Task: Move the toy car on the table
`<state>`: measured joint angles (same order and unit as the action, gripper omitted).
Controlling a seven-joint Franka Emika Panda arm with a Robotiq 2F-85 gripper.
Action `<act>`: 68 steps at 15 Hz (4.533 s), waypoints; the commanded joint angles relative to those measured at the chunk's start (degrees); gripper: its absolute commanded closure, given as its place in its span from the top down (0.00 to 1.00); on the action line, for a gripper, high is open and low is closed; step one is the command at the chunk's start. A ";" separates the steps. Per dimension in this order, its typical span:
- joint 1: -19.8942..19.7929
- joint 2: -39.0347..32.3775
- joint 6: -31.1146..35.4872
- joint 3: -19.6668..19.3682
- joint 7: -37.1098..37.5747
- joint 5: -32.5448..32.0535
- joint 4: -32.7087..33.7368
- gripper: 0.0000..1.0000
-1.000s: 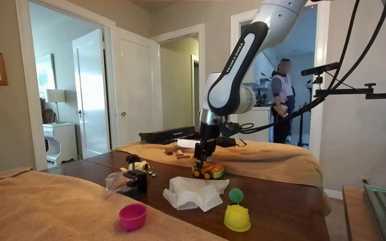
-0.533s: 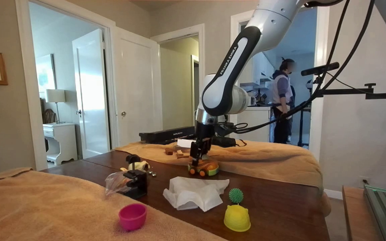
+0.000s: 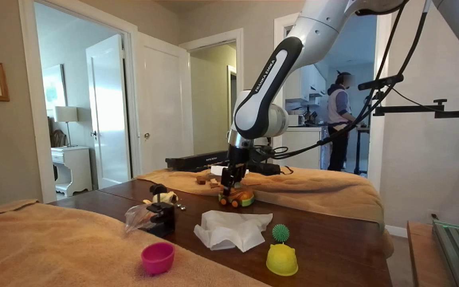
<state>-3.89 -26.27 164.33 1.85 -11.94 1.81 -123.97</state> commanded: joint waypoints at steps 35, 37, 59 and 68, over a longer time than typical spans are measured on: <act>-0.28 -10.32 -1.66 0.19 1.08 -0.82 15.11 0.45; -0.49 -9.46 -1.22 0.74 0.95 -0.45 13.66 0.45; 0.89 3.36 2.92 0.80 8.11 1.24 -7.80 0.45; 1.27 5.48 5.74 0.63 8.51 0.97 -12.25 0.45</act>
<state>-3.66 -21.43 168.76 1.88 -5.55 2.06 -133.03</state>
